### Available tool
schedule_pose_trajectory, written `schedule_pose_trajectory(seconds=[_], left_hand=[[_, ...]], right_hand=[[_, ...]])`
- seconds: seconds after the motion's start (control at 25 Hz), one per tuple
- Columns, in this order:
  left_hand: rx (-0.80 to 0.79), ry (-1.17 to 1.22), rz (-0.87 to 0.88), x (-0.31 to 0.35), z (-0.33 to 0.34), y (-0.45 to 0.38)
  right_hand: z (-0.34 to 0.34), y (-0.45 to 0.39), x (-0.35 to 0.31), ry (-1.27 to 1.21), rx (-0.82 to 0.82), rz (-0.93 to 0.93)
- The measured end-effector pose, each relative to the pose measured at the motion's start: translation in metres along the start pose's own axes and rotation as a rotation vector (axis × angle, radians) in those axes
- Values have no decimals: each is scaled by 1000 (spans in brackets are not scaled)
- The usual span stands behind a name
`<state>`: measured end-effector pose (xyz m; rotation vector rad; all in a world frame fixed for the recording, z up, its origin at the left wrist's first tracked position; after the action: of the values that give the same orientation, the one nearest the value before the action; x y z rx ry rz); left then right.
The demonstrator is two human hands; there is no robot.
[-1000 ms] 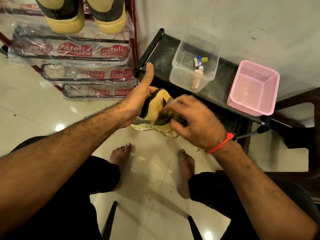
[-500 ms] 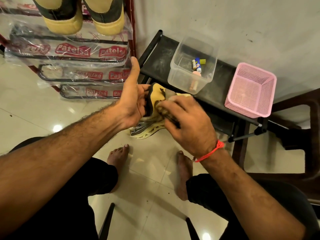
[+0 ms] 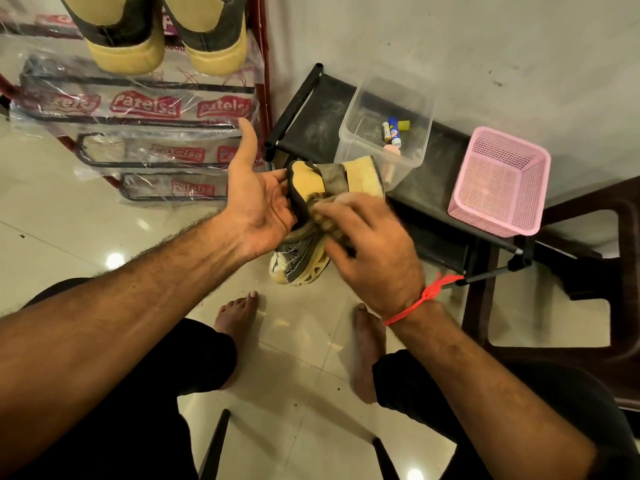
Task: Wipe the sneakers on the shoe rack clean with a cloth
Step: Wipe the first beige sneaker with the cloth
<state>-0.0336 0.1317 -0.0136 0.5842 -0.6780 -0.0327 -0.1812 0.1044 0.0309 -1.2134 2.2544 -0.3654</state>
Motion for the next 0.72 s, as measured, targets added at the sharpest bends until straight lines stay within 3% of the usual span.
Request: schedule_pose_trajectory(seconds=[0.08, 0.2, 0.32, 0.48, 0.6, 0.72], left_hand=[[2, -15, -11, -3, 2, -1], [4, 32, -6, -4, -1, 0], [-5, 36, -2, -5, 0, -1], [-31, 20, 19, -3, 1, 0], [-49, -207, 28, -7, 11, 6], [-55, -495, 68, -9, 16, 8]], right_hand=[[0, -3, 1, 3, -14, -35], [-4, -6, 9, -4, 34, 88], [6, 5, -11, 5, -51, -56], [-7, -6, 21, -19, 8, 142], [2, 2, -11, -28, -63, -53], [-15, -13, 21, -67, 13, 124]])
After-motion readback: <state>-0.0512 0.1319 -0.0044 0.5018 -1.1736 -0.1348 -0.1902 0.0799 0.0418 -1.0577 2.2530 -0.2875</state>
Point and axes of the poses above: each hand's wrist, its own y-axis away from the middle knuckle, its own z-axis out of the palm, x = y × z, the point moved 6 cm from there along -y, towards the middle knuckle, and after that the axes turned 1 degree about z, right-handed, at the moved point
